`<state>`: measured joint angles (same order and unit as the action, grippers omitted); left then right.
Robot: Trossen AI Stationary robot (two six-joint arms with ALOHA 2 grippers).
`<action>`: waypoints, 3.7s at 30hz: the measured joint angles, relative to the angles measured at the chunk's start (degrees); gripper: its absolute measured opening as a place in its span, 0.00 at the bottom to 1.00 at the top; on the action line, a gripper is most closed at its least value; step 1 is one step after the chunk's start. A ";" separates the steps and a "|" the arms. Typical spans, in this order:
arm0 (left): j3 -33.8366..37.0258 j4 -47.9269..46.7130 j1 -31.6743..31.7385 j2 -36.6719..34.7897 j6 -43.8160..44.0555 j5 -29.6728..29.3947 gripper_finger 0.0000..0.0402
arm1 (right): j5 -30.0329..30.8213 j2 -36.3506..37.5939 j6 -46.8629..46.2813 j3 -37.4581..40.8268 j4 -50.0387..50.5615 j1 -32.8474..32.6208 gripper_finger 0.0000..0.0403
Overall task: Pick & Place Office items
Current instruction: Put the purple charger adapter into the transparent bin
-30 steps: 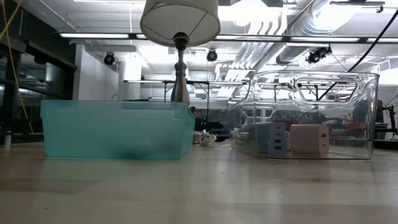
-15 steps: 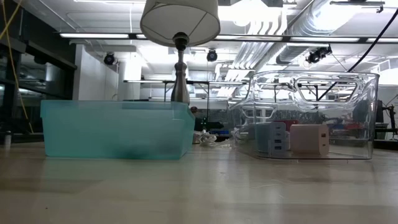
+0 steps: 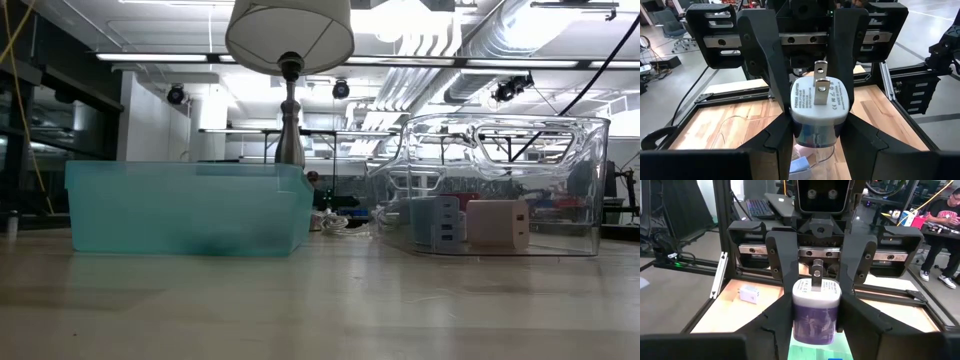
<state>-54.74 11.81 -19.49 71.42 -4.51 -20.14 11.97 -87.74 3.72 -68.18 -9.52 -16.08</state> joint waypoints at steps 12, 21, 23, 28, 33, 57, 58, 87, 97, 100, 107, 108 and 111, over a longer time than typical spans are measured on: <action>0.00 -0.13 -0.02 0.00 -0.16 -0.13 0.32 | 0.02 0.02 0.46 0.00 0.07 0.00 0.31; 0.00 -0.15 -0.02 0.00 0.00 0.13 0.42 | -0.37 0.02 0.62 0.00 0.02 -0.02 0.30; 0.00 -0.15 -0.02 0.00 0.00 0.12 0.43 | -0.37 0.02 0.61 0.00 0.02 -0.02 0.30; 0.00 -0.27 -0.02 0.00 -0.22 0.10 0.43 | -0.32 0.02 0.59 0.00 0.02 -0.02 0.30; 0.02 -0.46 -0.02 -0.02 -1.34 0.08 0.44 | -0.25 0.02 0.56 0.00 0.04 -0.02 0.30; 0.11 -1.64 -0.04 -0.04 -2.94 0.08 0.56 | 0.04 0.02 -0.87 0.02 0.63 -0.04 0.30; 0.11 -1.64 -0.04 -0.04 -2.76 0.08 0.56 | 0.04 0.02 -0.87 0.02 0.71 -0.04 0.30; 0.04 -0.87 0.00 -0.15 -2.36 -1.45 0.57 | 5.94 -0.07 -7.13 0.11 11.45 -0.83 0.29; 0.04 -1.11 -0.02 -0.13 -1.91 -1.38 0.57 | 13.10 -0.02 -19.10 0.09 24.35 -0.81 0.29; 0.04 -1.16 -0.17 -0.11 -1.91 -1.31 0.57 | 13.62 -0.02 -23.52 0.09 28.45 -0.81 0.29; 0.04 -1.82 -0.20 -0.11 -1.44 -1.25 0.57 | 15.74 0.00 -33.44 0.00 38.15 -0.81 0.30; 0.04 -1.98 -0.20 -0.09 -1.24 -1.25 0.57 | 16.06 0.00 -35.01 0.00 39.78 -0.79 0.29; 0.04 -2.66 -0.20 -0.09 -1.07 -1.25 0.57 | 16.55 0.00 -40.13 0.00 44.68 -0.79 0.29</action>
<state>-54.70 9.15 -19.68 71.33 -5.58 -21.39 28.51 -87.74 -36.41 -68.18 35.16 -16.86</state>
